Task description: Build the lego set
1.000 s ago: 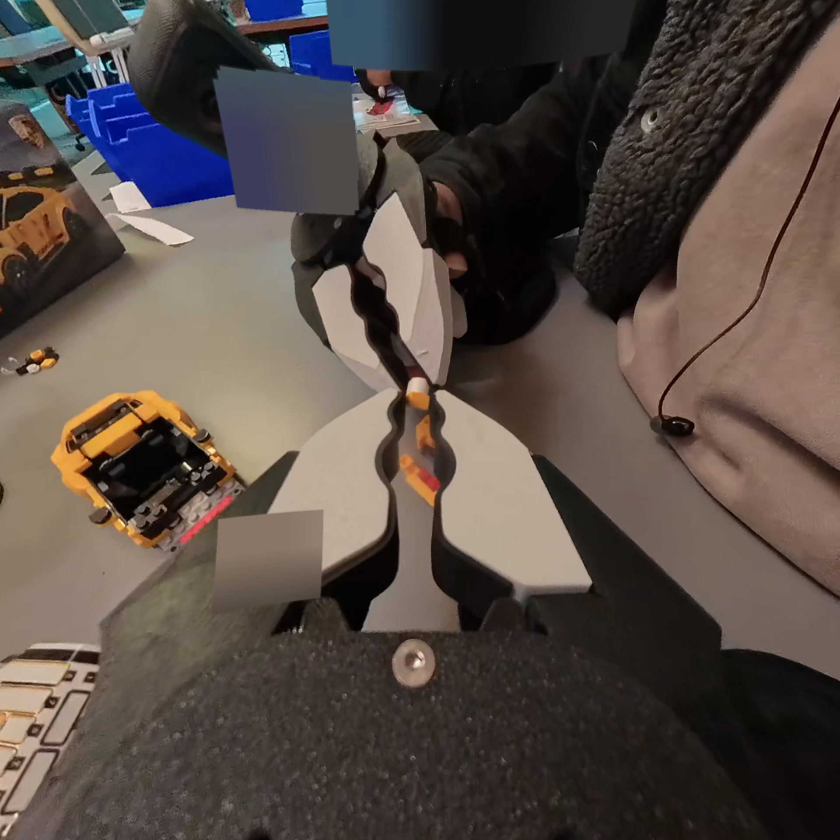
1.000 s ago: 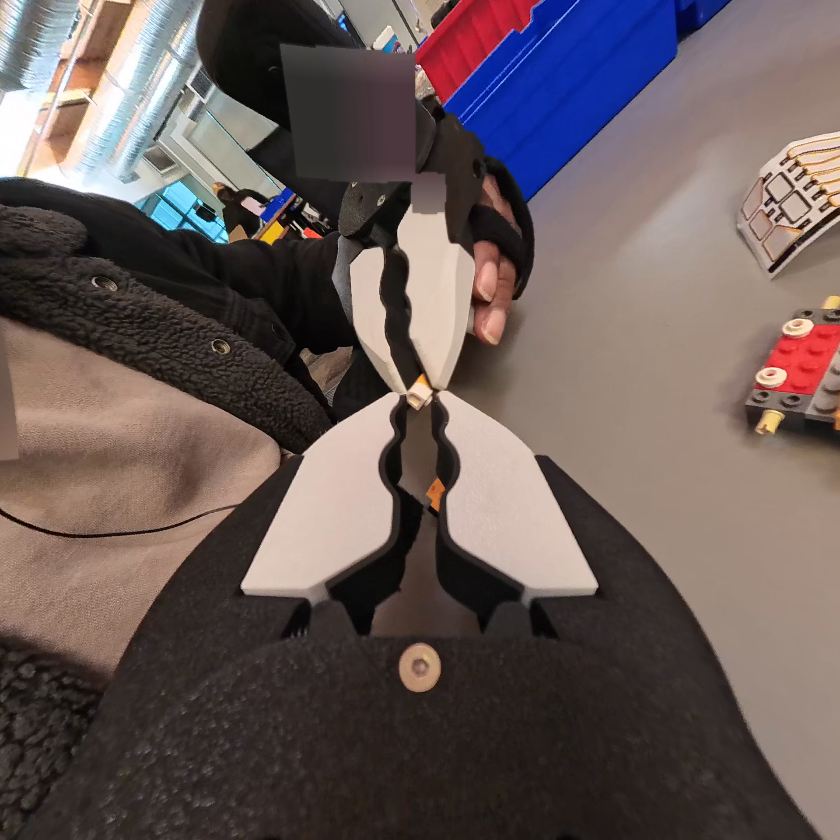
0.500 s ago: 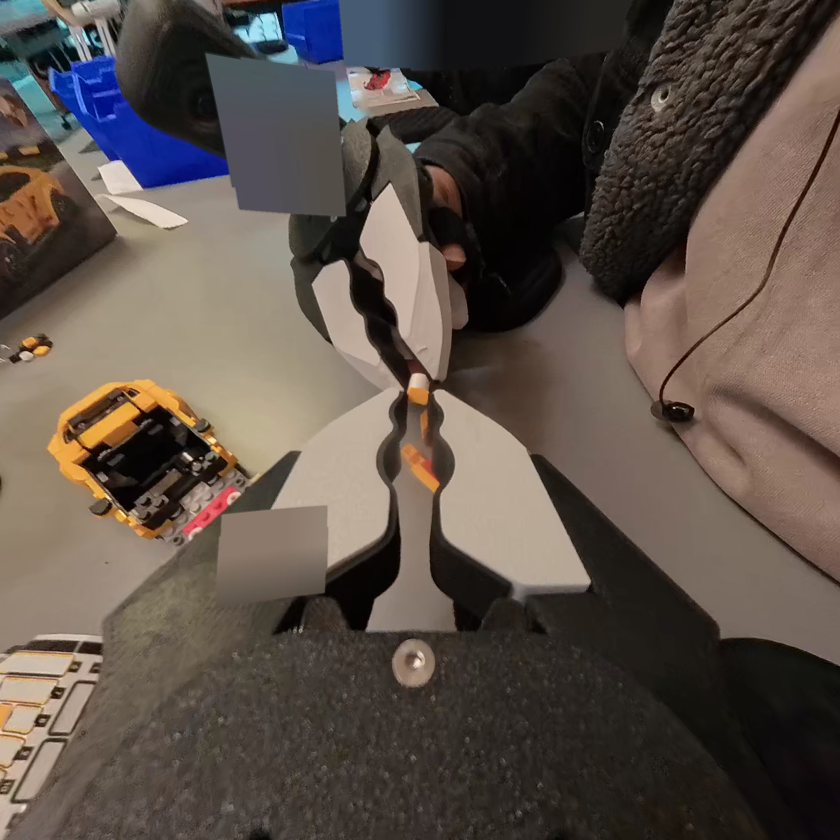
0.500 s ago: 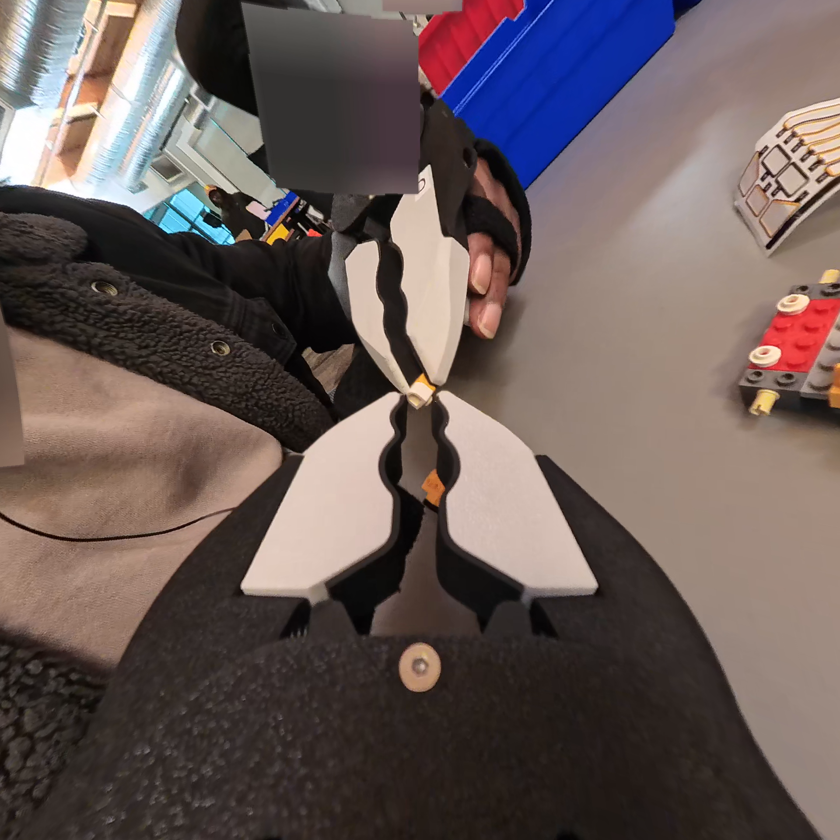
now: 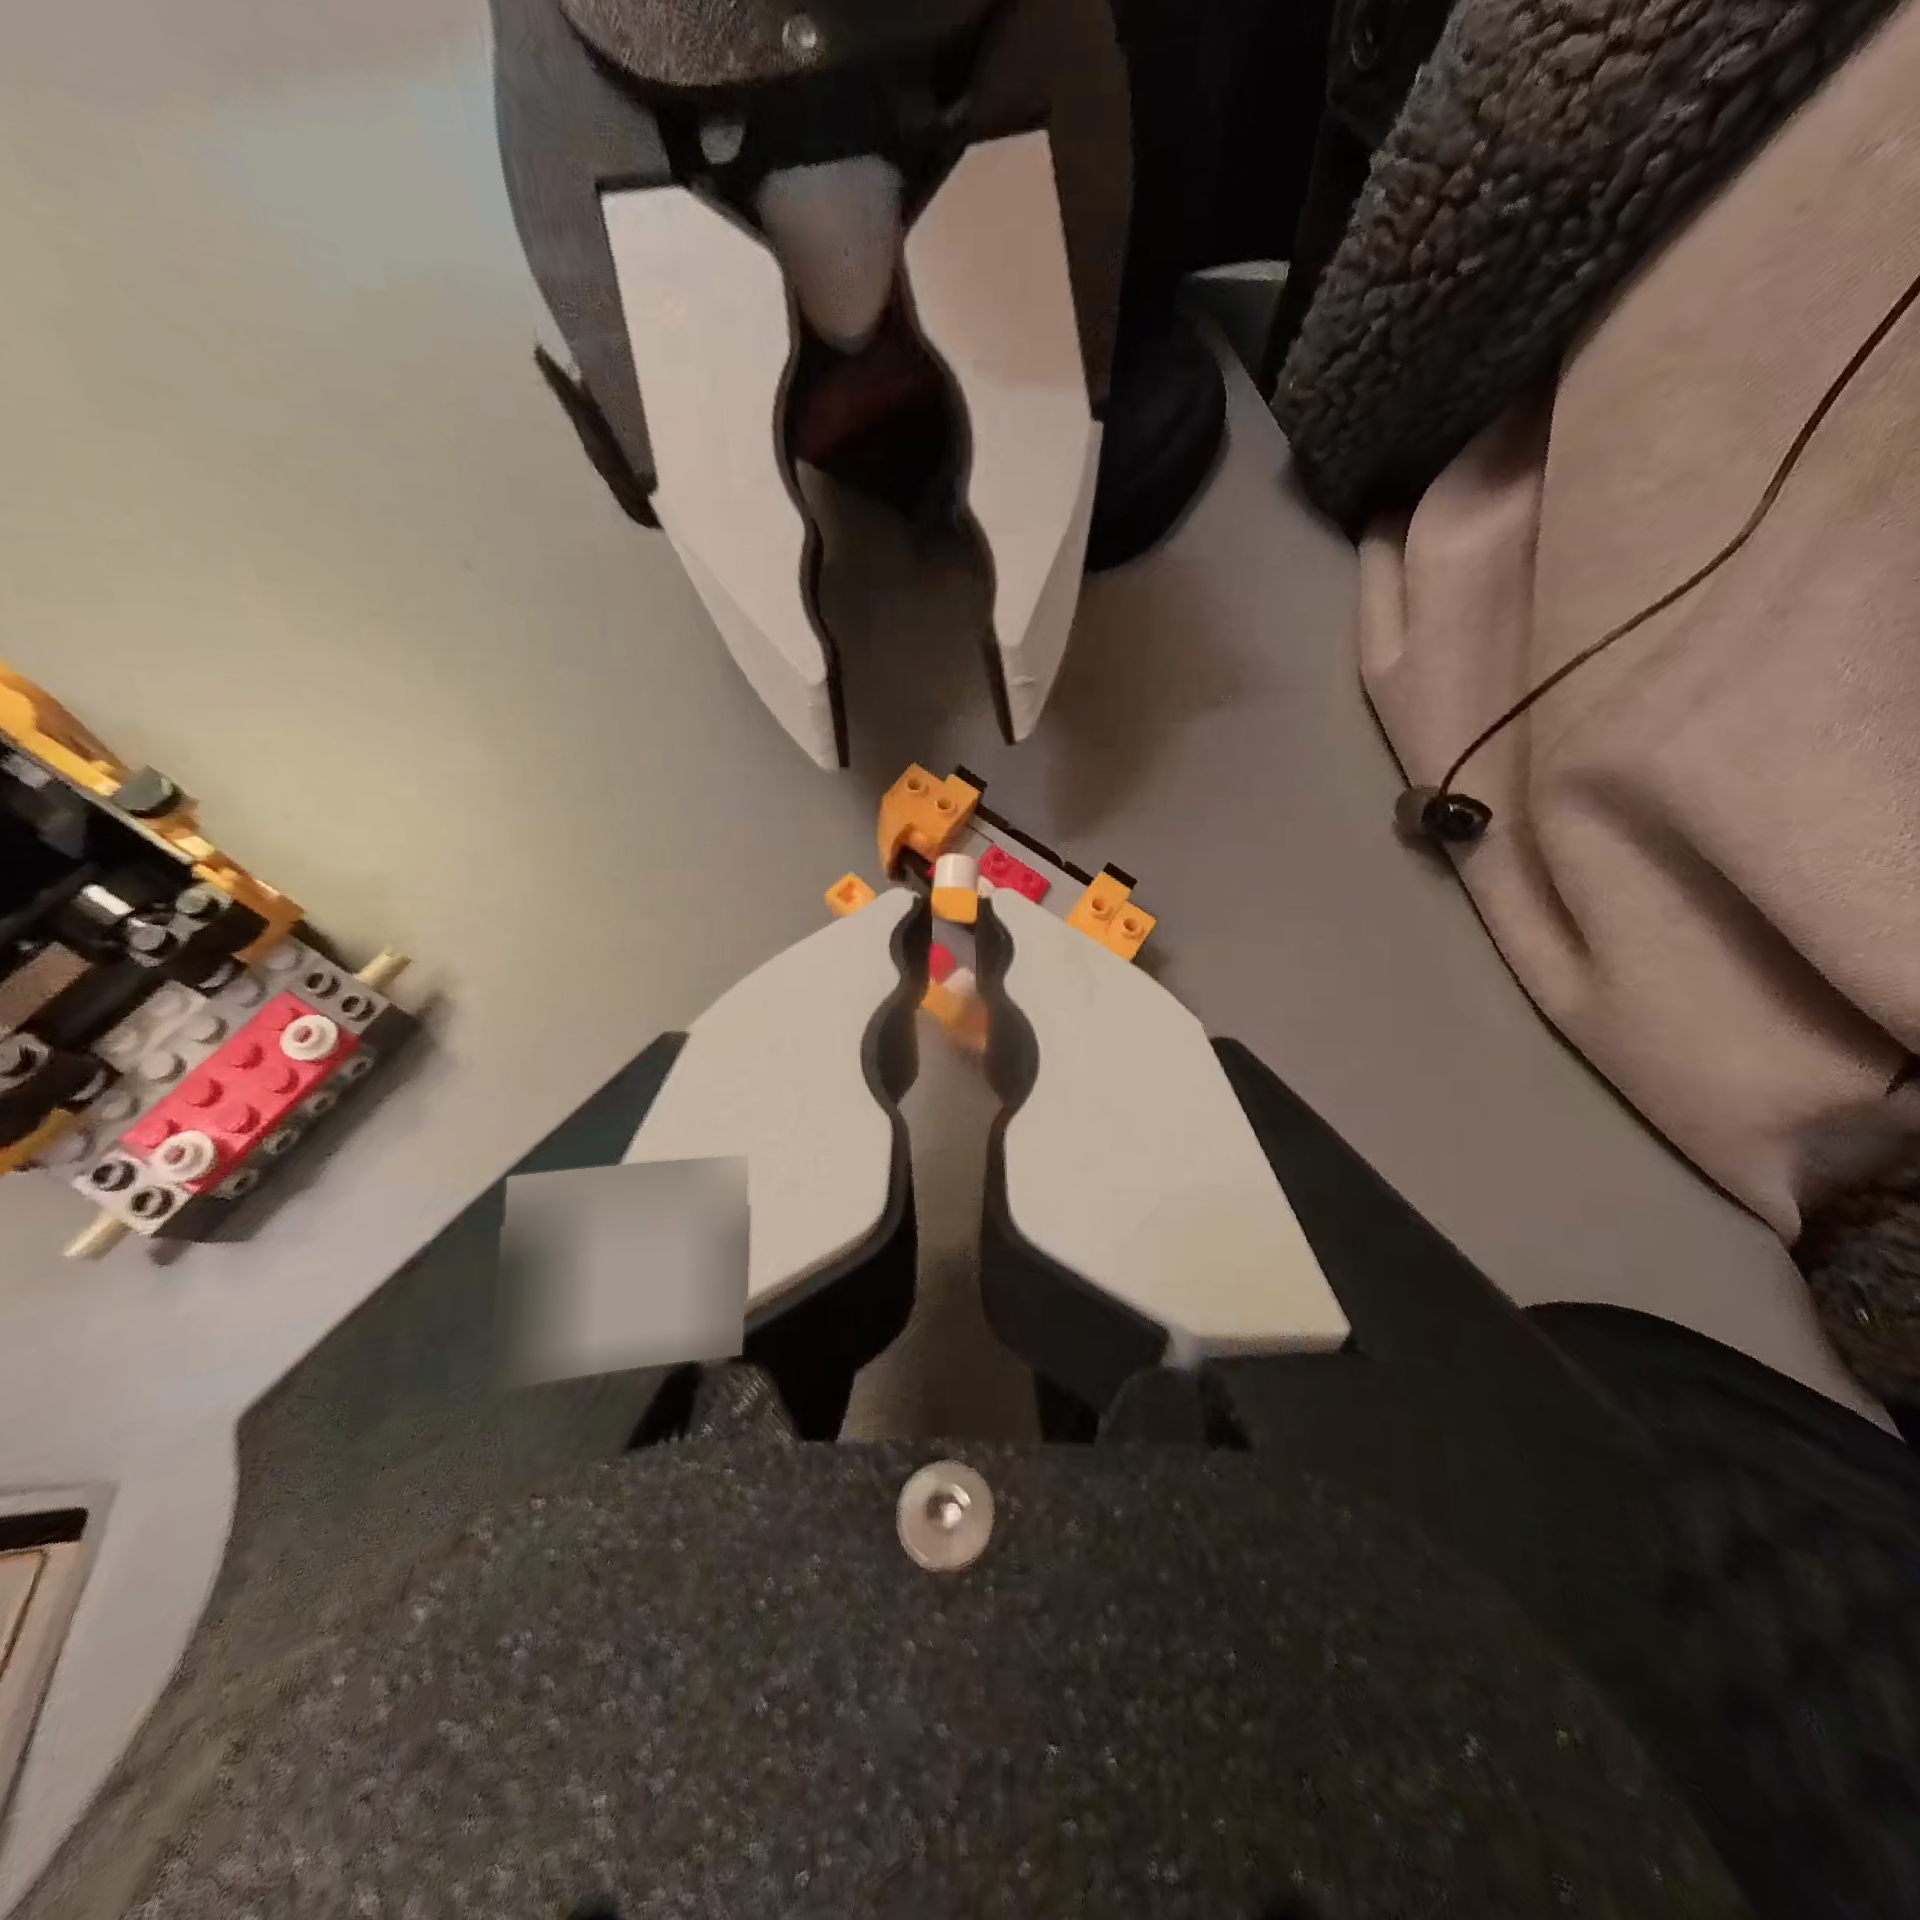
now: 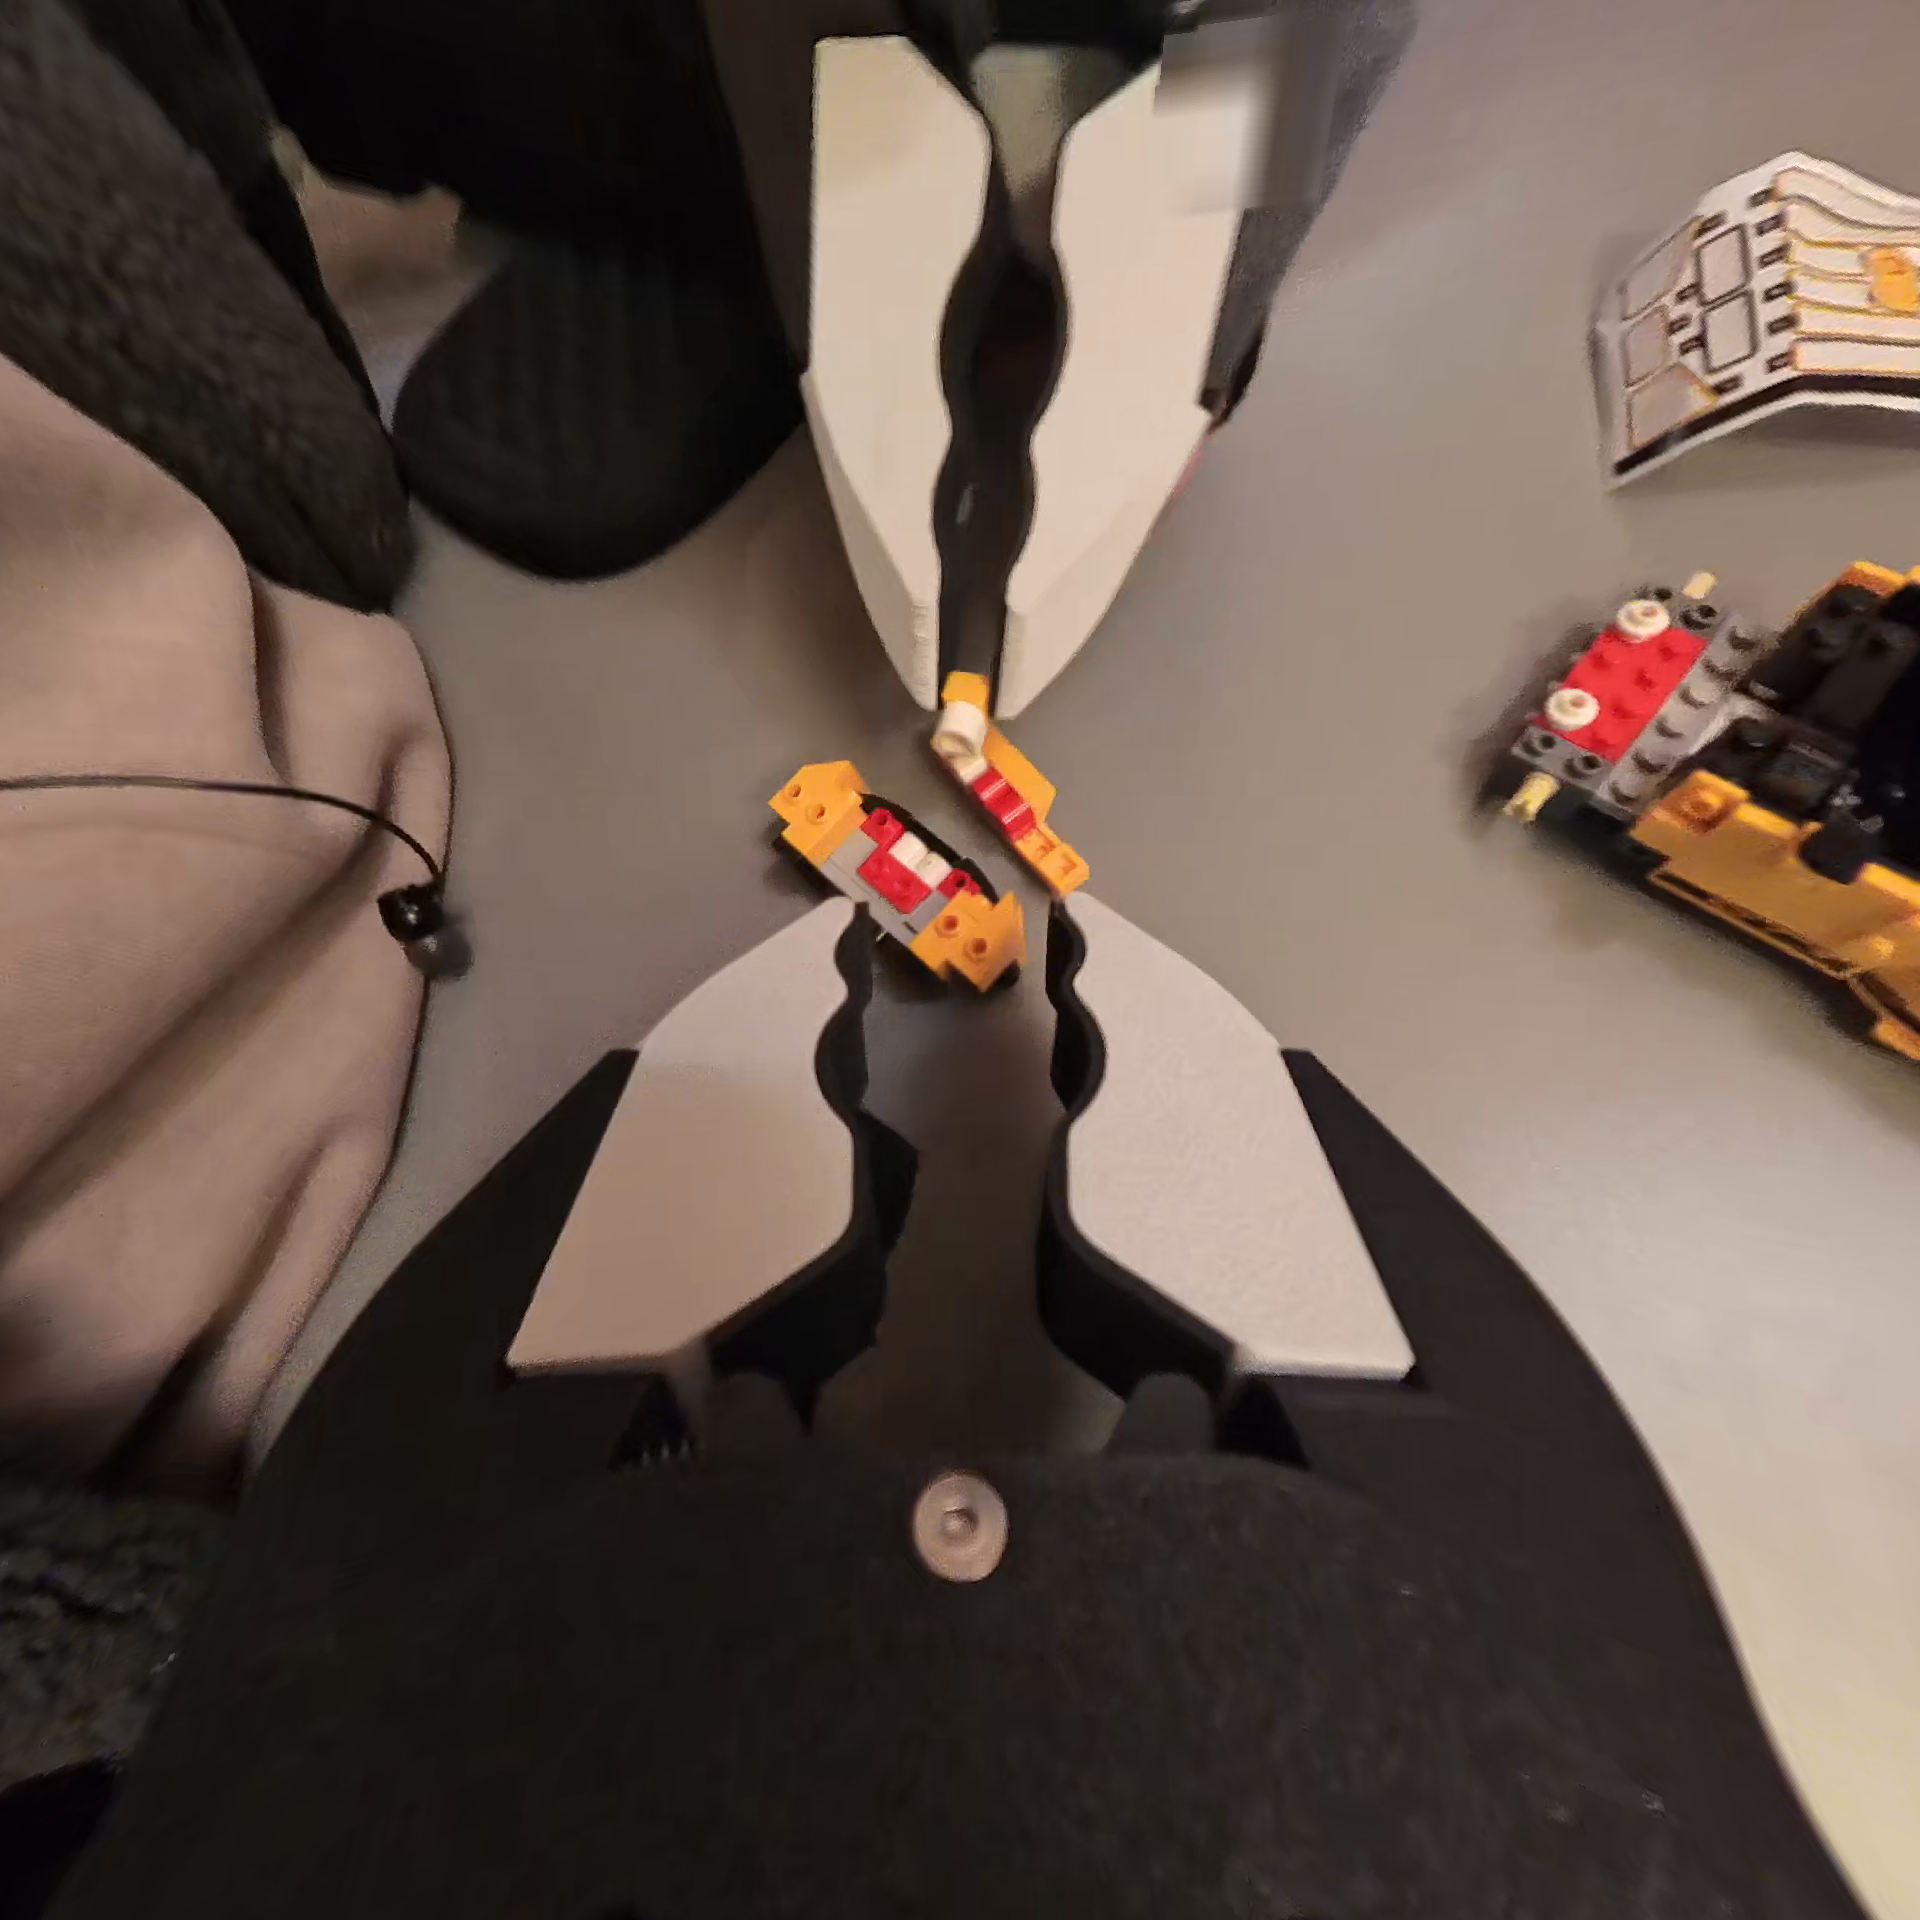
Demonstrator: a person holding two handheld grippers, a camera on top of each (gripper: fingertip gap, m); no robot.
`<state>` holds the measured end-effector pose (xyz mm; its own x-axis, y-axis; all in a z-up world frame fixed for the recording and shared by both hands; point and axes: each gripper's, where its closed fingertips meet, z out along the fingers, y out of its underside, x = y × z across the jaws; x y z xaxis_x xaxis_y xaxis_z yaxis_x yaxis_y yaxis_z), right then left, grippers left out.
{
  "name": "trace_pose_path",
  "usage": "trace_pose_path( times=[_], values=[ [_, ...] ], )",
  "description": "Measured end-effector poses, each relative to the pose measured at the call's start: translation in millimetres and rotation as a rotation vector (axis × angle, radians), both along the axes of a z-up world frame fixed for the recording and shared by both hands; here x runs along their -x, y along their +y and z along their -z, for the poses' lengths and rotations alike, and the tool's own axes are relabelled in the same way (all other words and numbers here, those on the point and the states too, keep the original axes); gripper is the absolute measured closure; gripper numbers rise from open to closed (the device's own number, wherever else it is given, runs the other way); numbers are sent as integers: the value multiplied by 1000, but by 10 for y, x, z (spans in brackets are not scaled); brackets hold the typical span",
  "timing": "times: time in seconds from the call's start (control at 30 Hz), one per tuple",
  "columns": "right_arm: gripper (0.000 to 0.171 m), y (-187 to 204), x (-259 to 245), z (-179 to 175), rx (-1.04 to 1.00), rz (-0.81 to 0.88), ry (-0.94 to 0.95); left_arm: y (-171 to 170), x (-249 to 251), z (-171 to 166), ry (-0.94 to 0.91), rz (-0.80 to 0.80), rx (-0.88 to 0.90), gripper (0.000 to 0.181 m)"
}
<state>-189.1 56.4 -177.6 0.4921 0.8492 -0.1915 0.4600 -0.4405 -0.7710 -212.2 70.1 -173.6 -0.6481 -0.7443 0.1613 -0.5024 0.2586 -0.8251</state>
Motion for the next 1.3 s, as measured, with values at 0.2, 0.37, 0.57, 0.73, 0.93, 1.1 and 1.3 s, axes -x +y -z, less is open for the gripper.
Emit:
trace_pose_path(
  times=[0.2, 0.37, 0.57, 0.73, 0.93, 1.1, 1.3],
  values=[
    [138, -37, -11, 170, -35, -80, -159, 4, -12, 35, 66, 68, 32, 173],
    [141, -34, -7, 212, -35, -96, -186, 66, -55, 27, 102, 124, 39, 173],
    [147, -28, -9, 215, -42, -92, -191, 74, -97, 60, 144, 213, 38, 173],
    [142, -30, -1, 228, -52, -97, -205, 22, -85, 119, 179, 266, 33, 173],
    [141, -28, 26, 243, -55, -100, -215, 5, -94, 153, 202, 268, 35, 173],
    [146, -33, 28, 246, -33, -97, -197, -29, -78, 160, 228, 262, 58, 173],
    [146, -48, 22, 241, 27, -102, -158, -59, -69, 96, 261, 238, 198, 173]
  ],
)
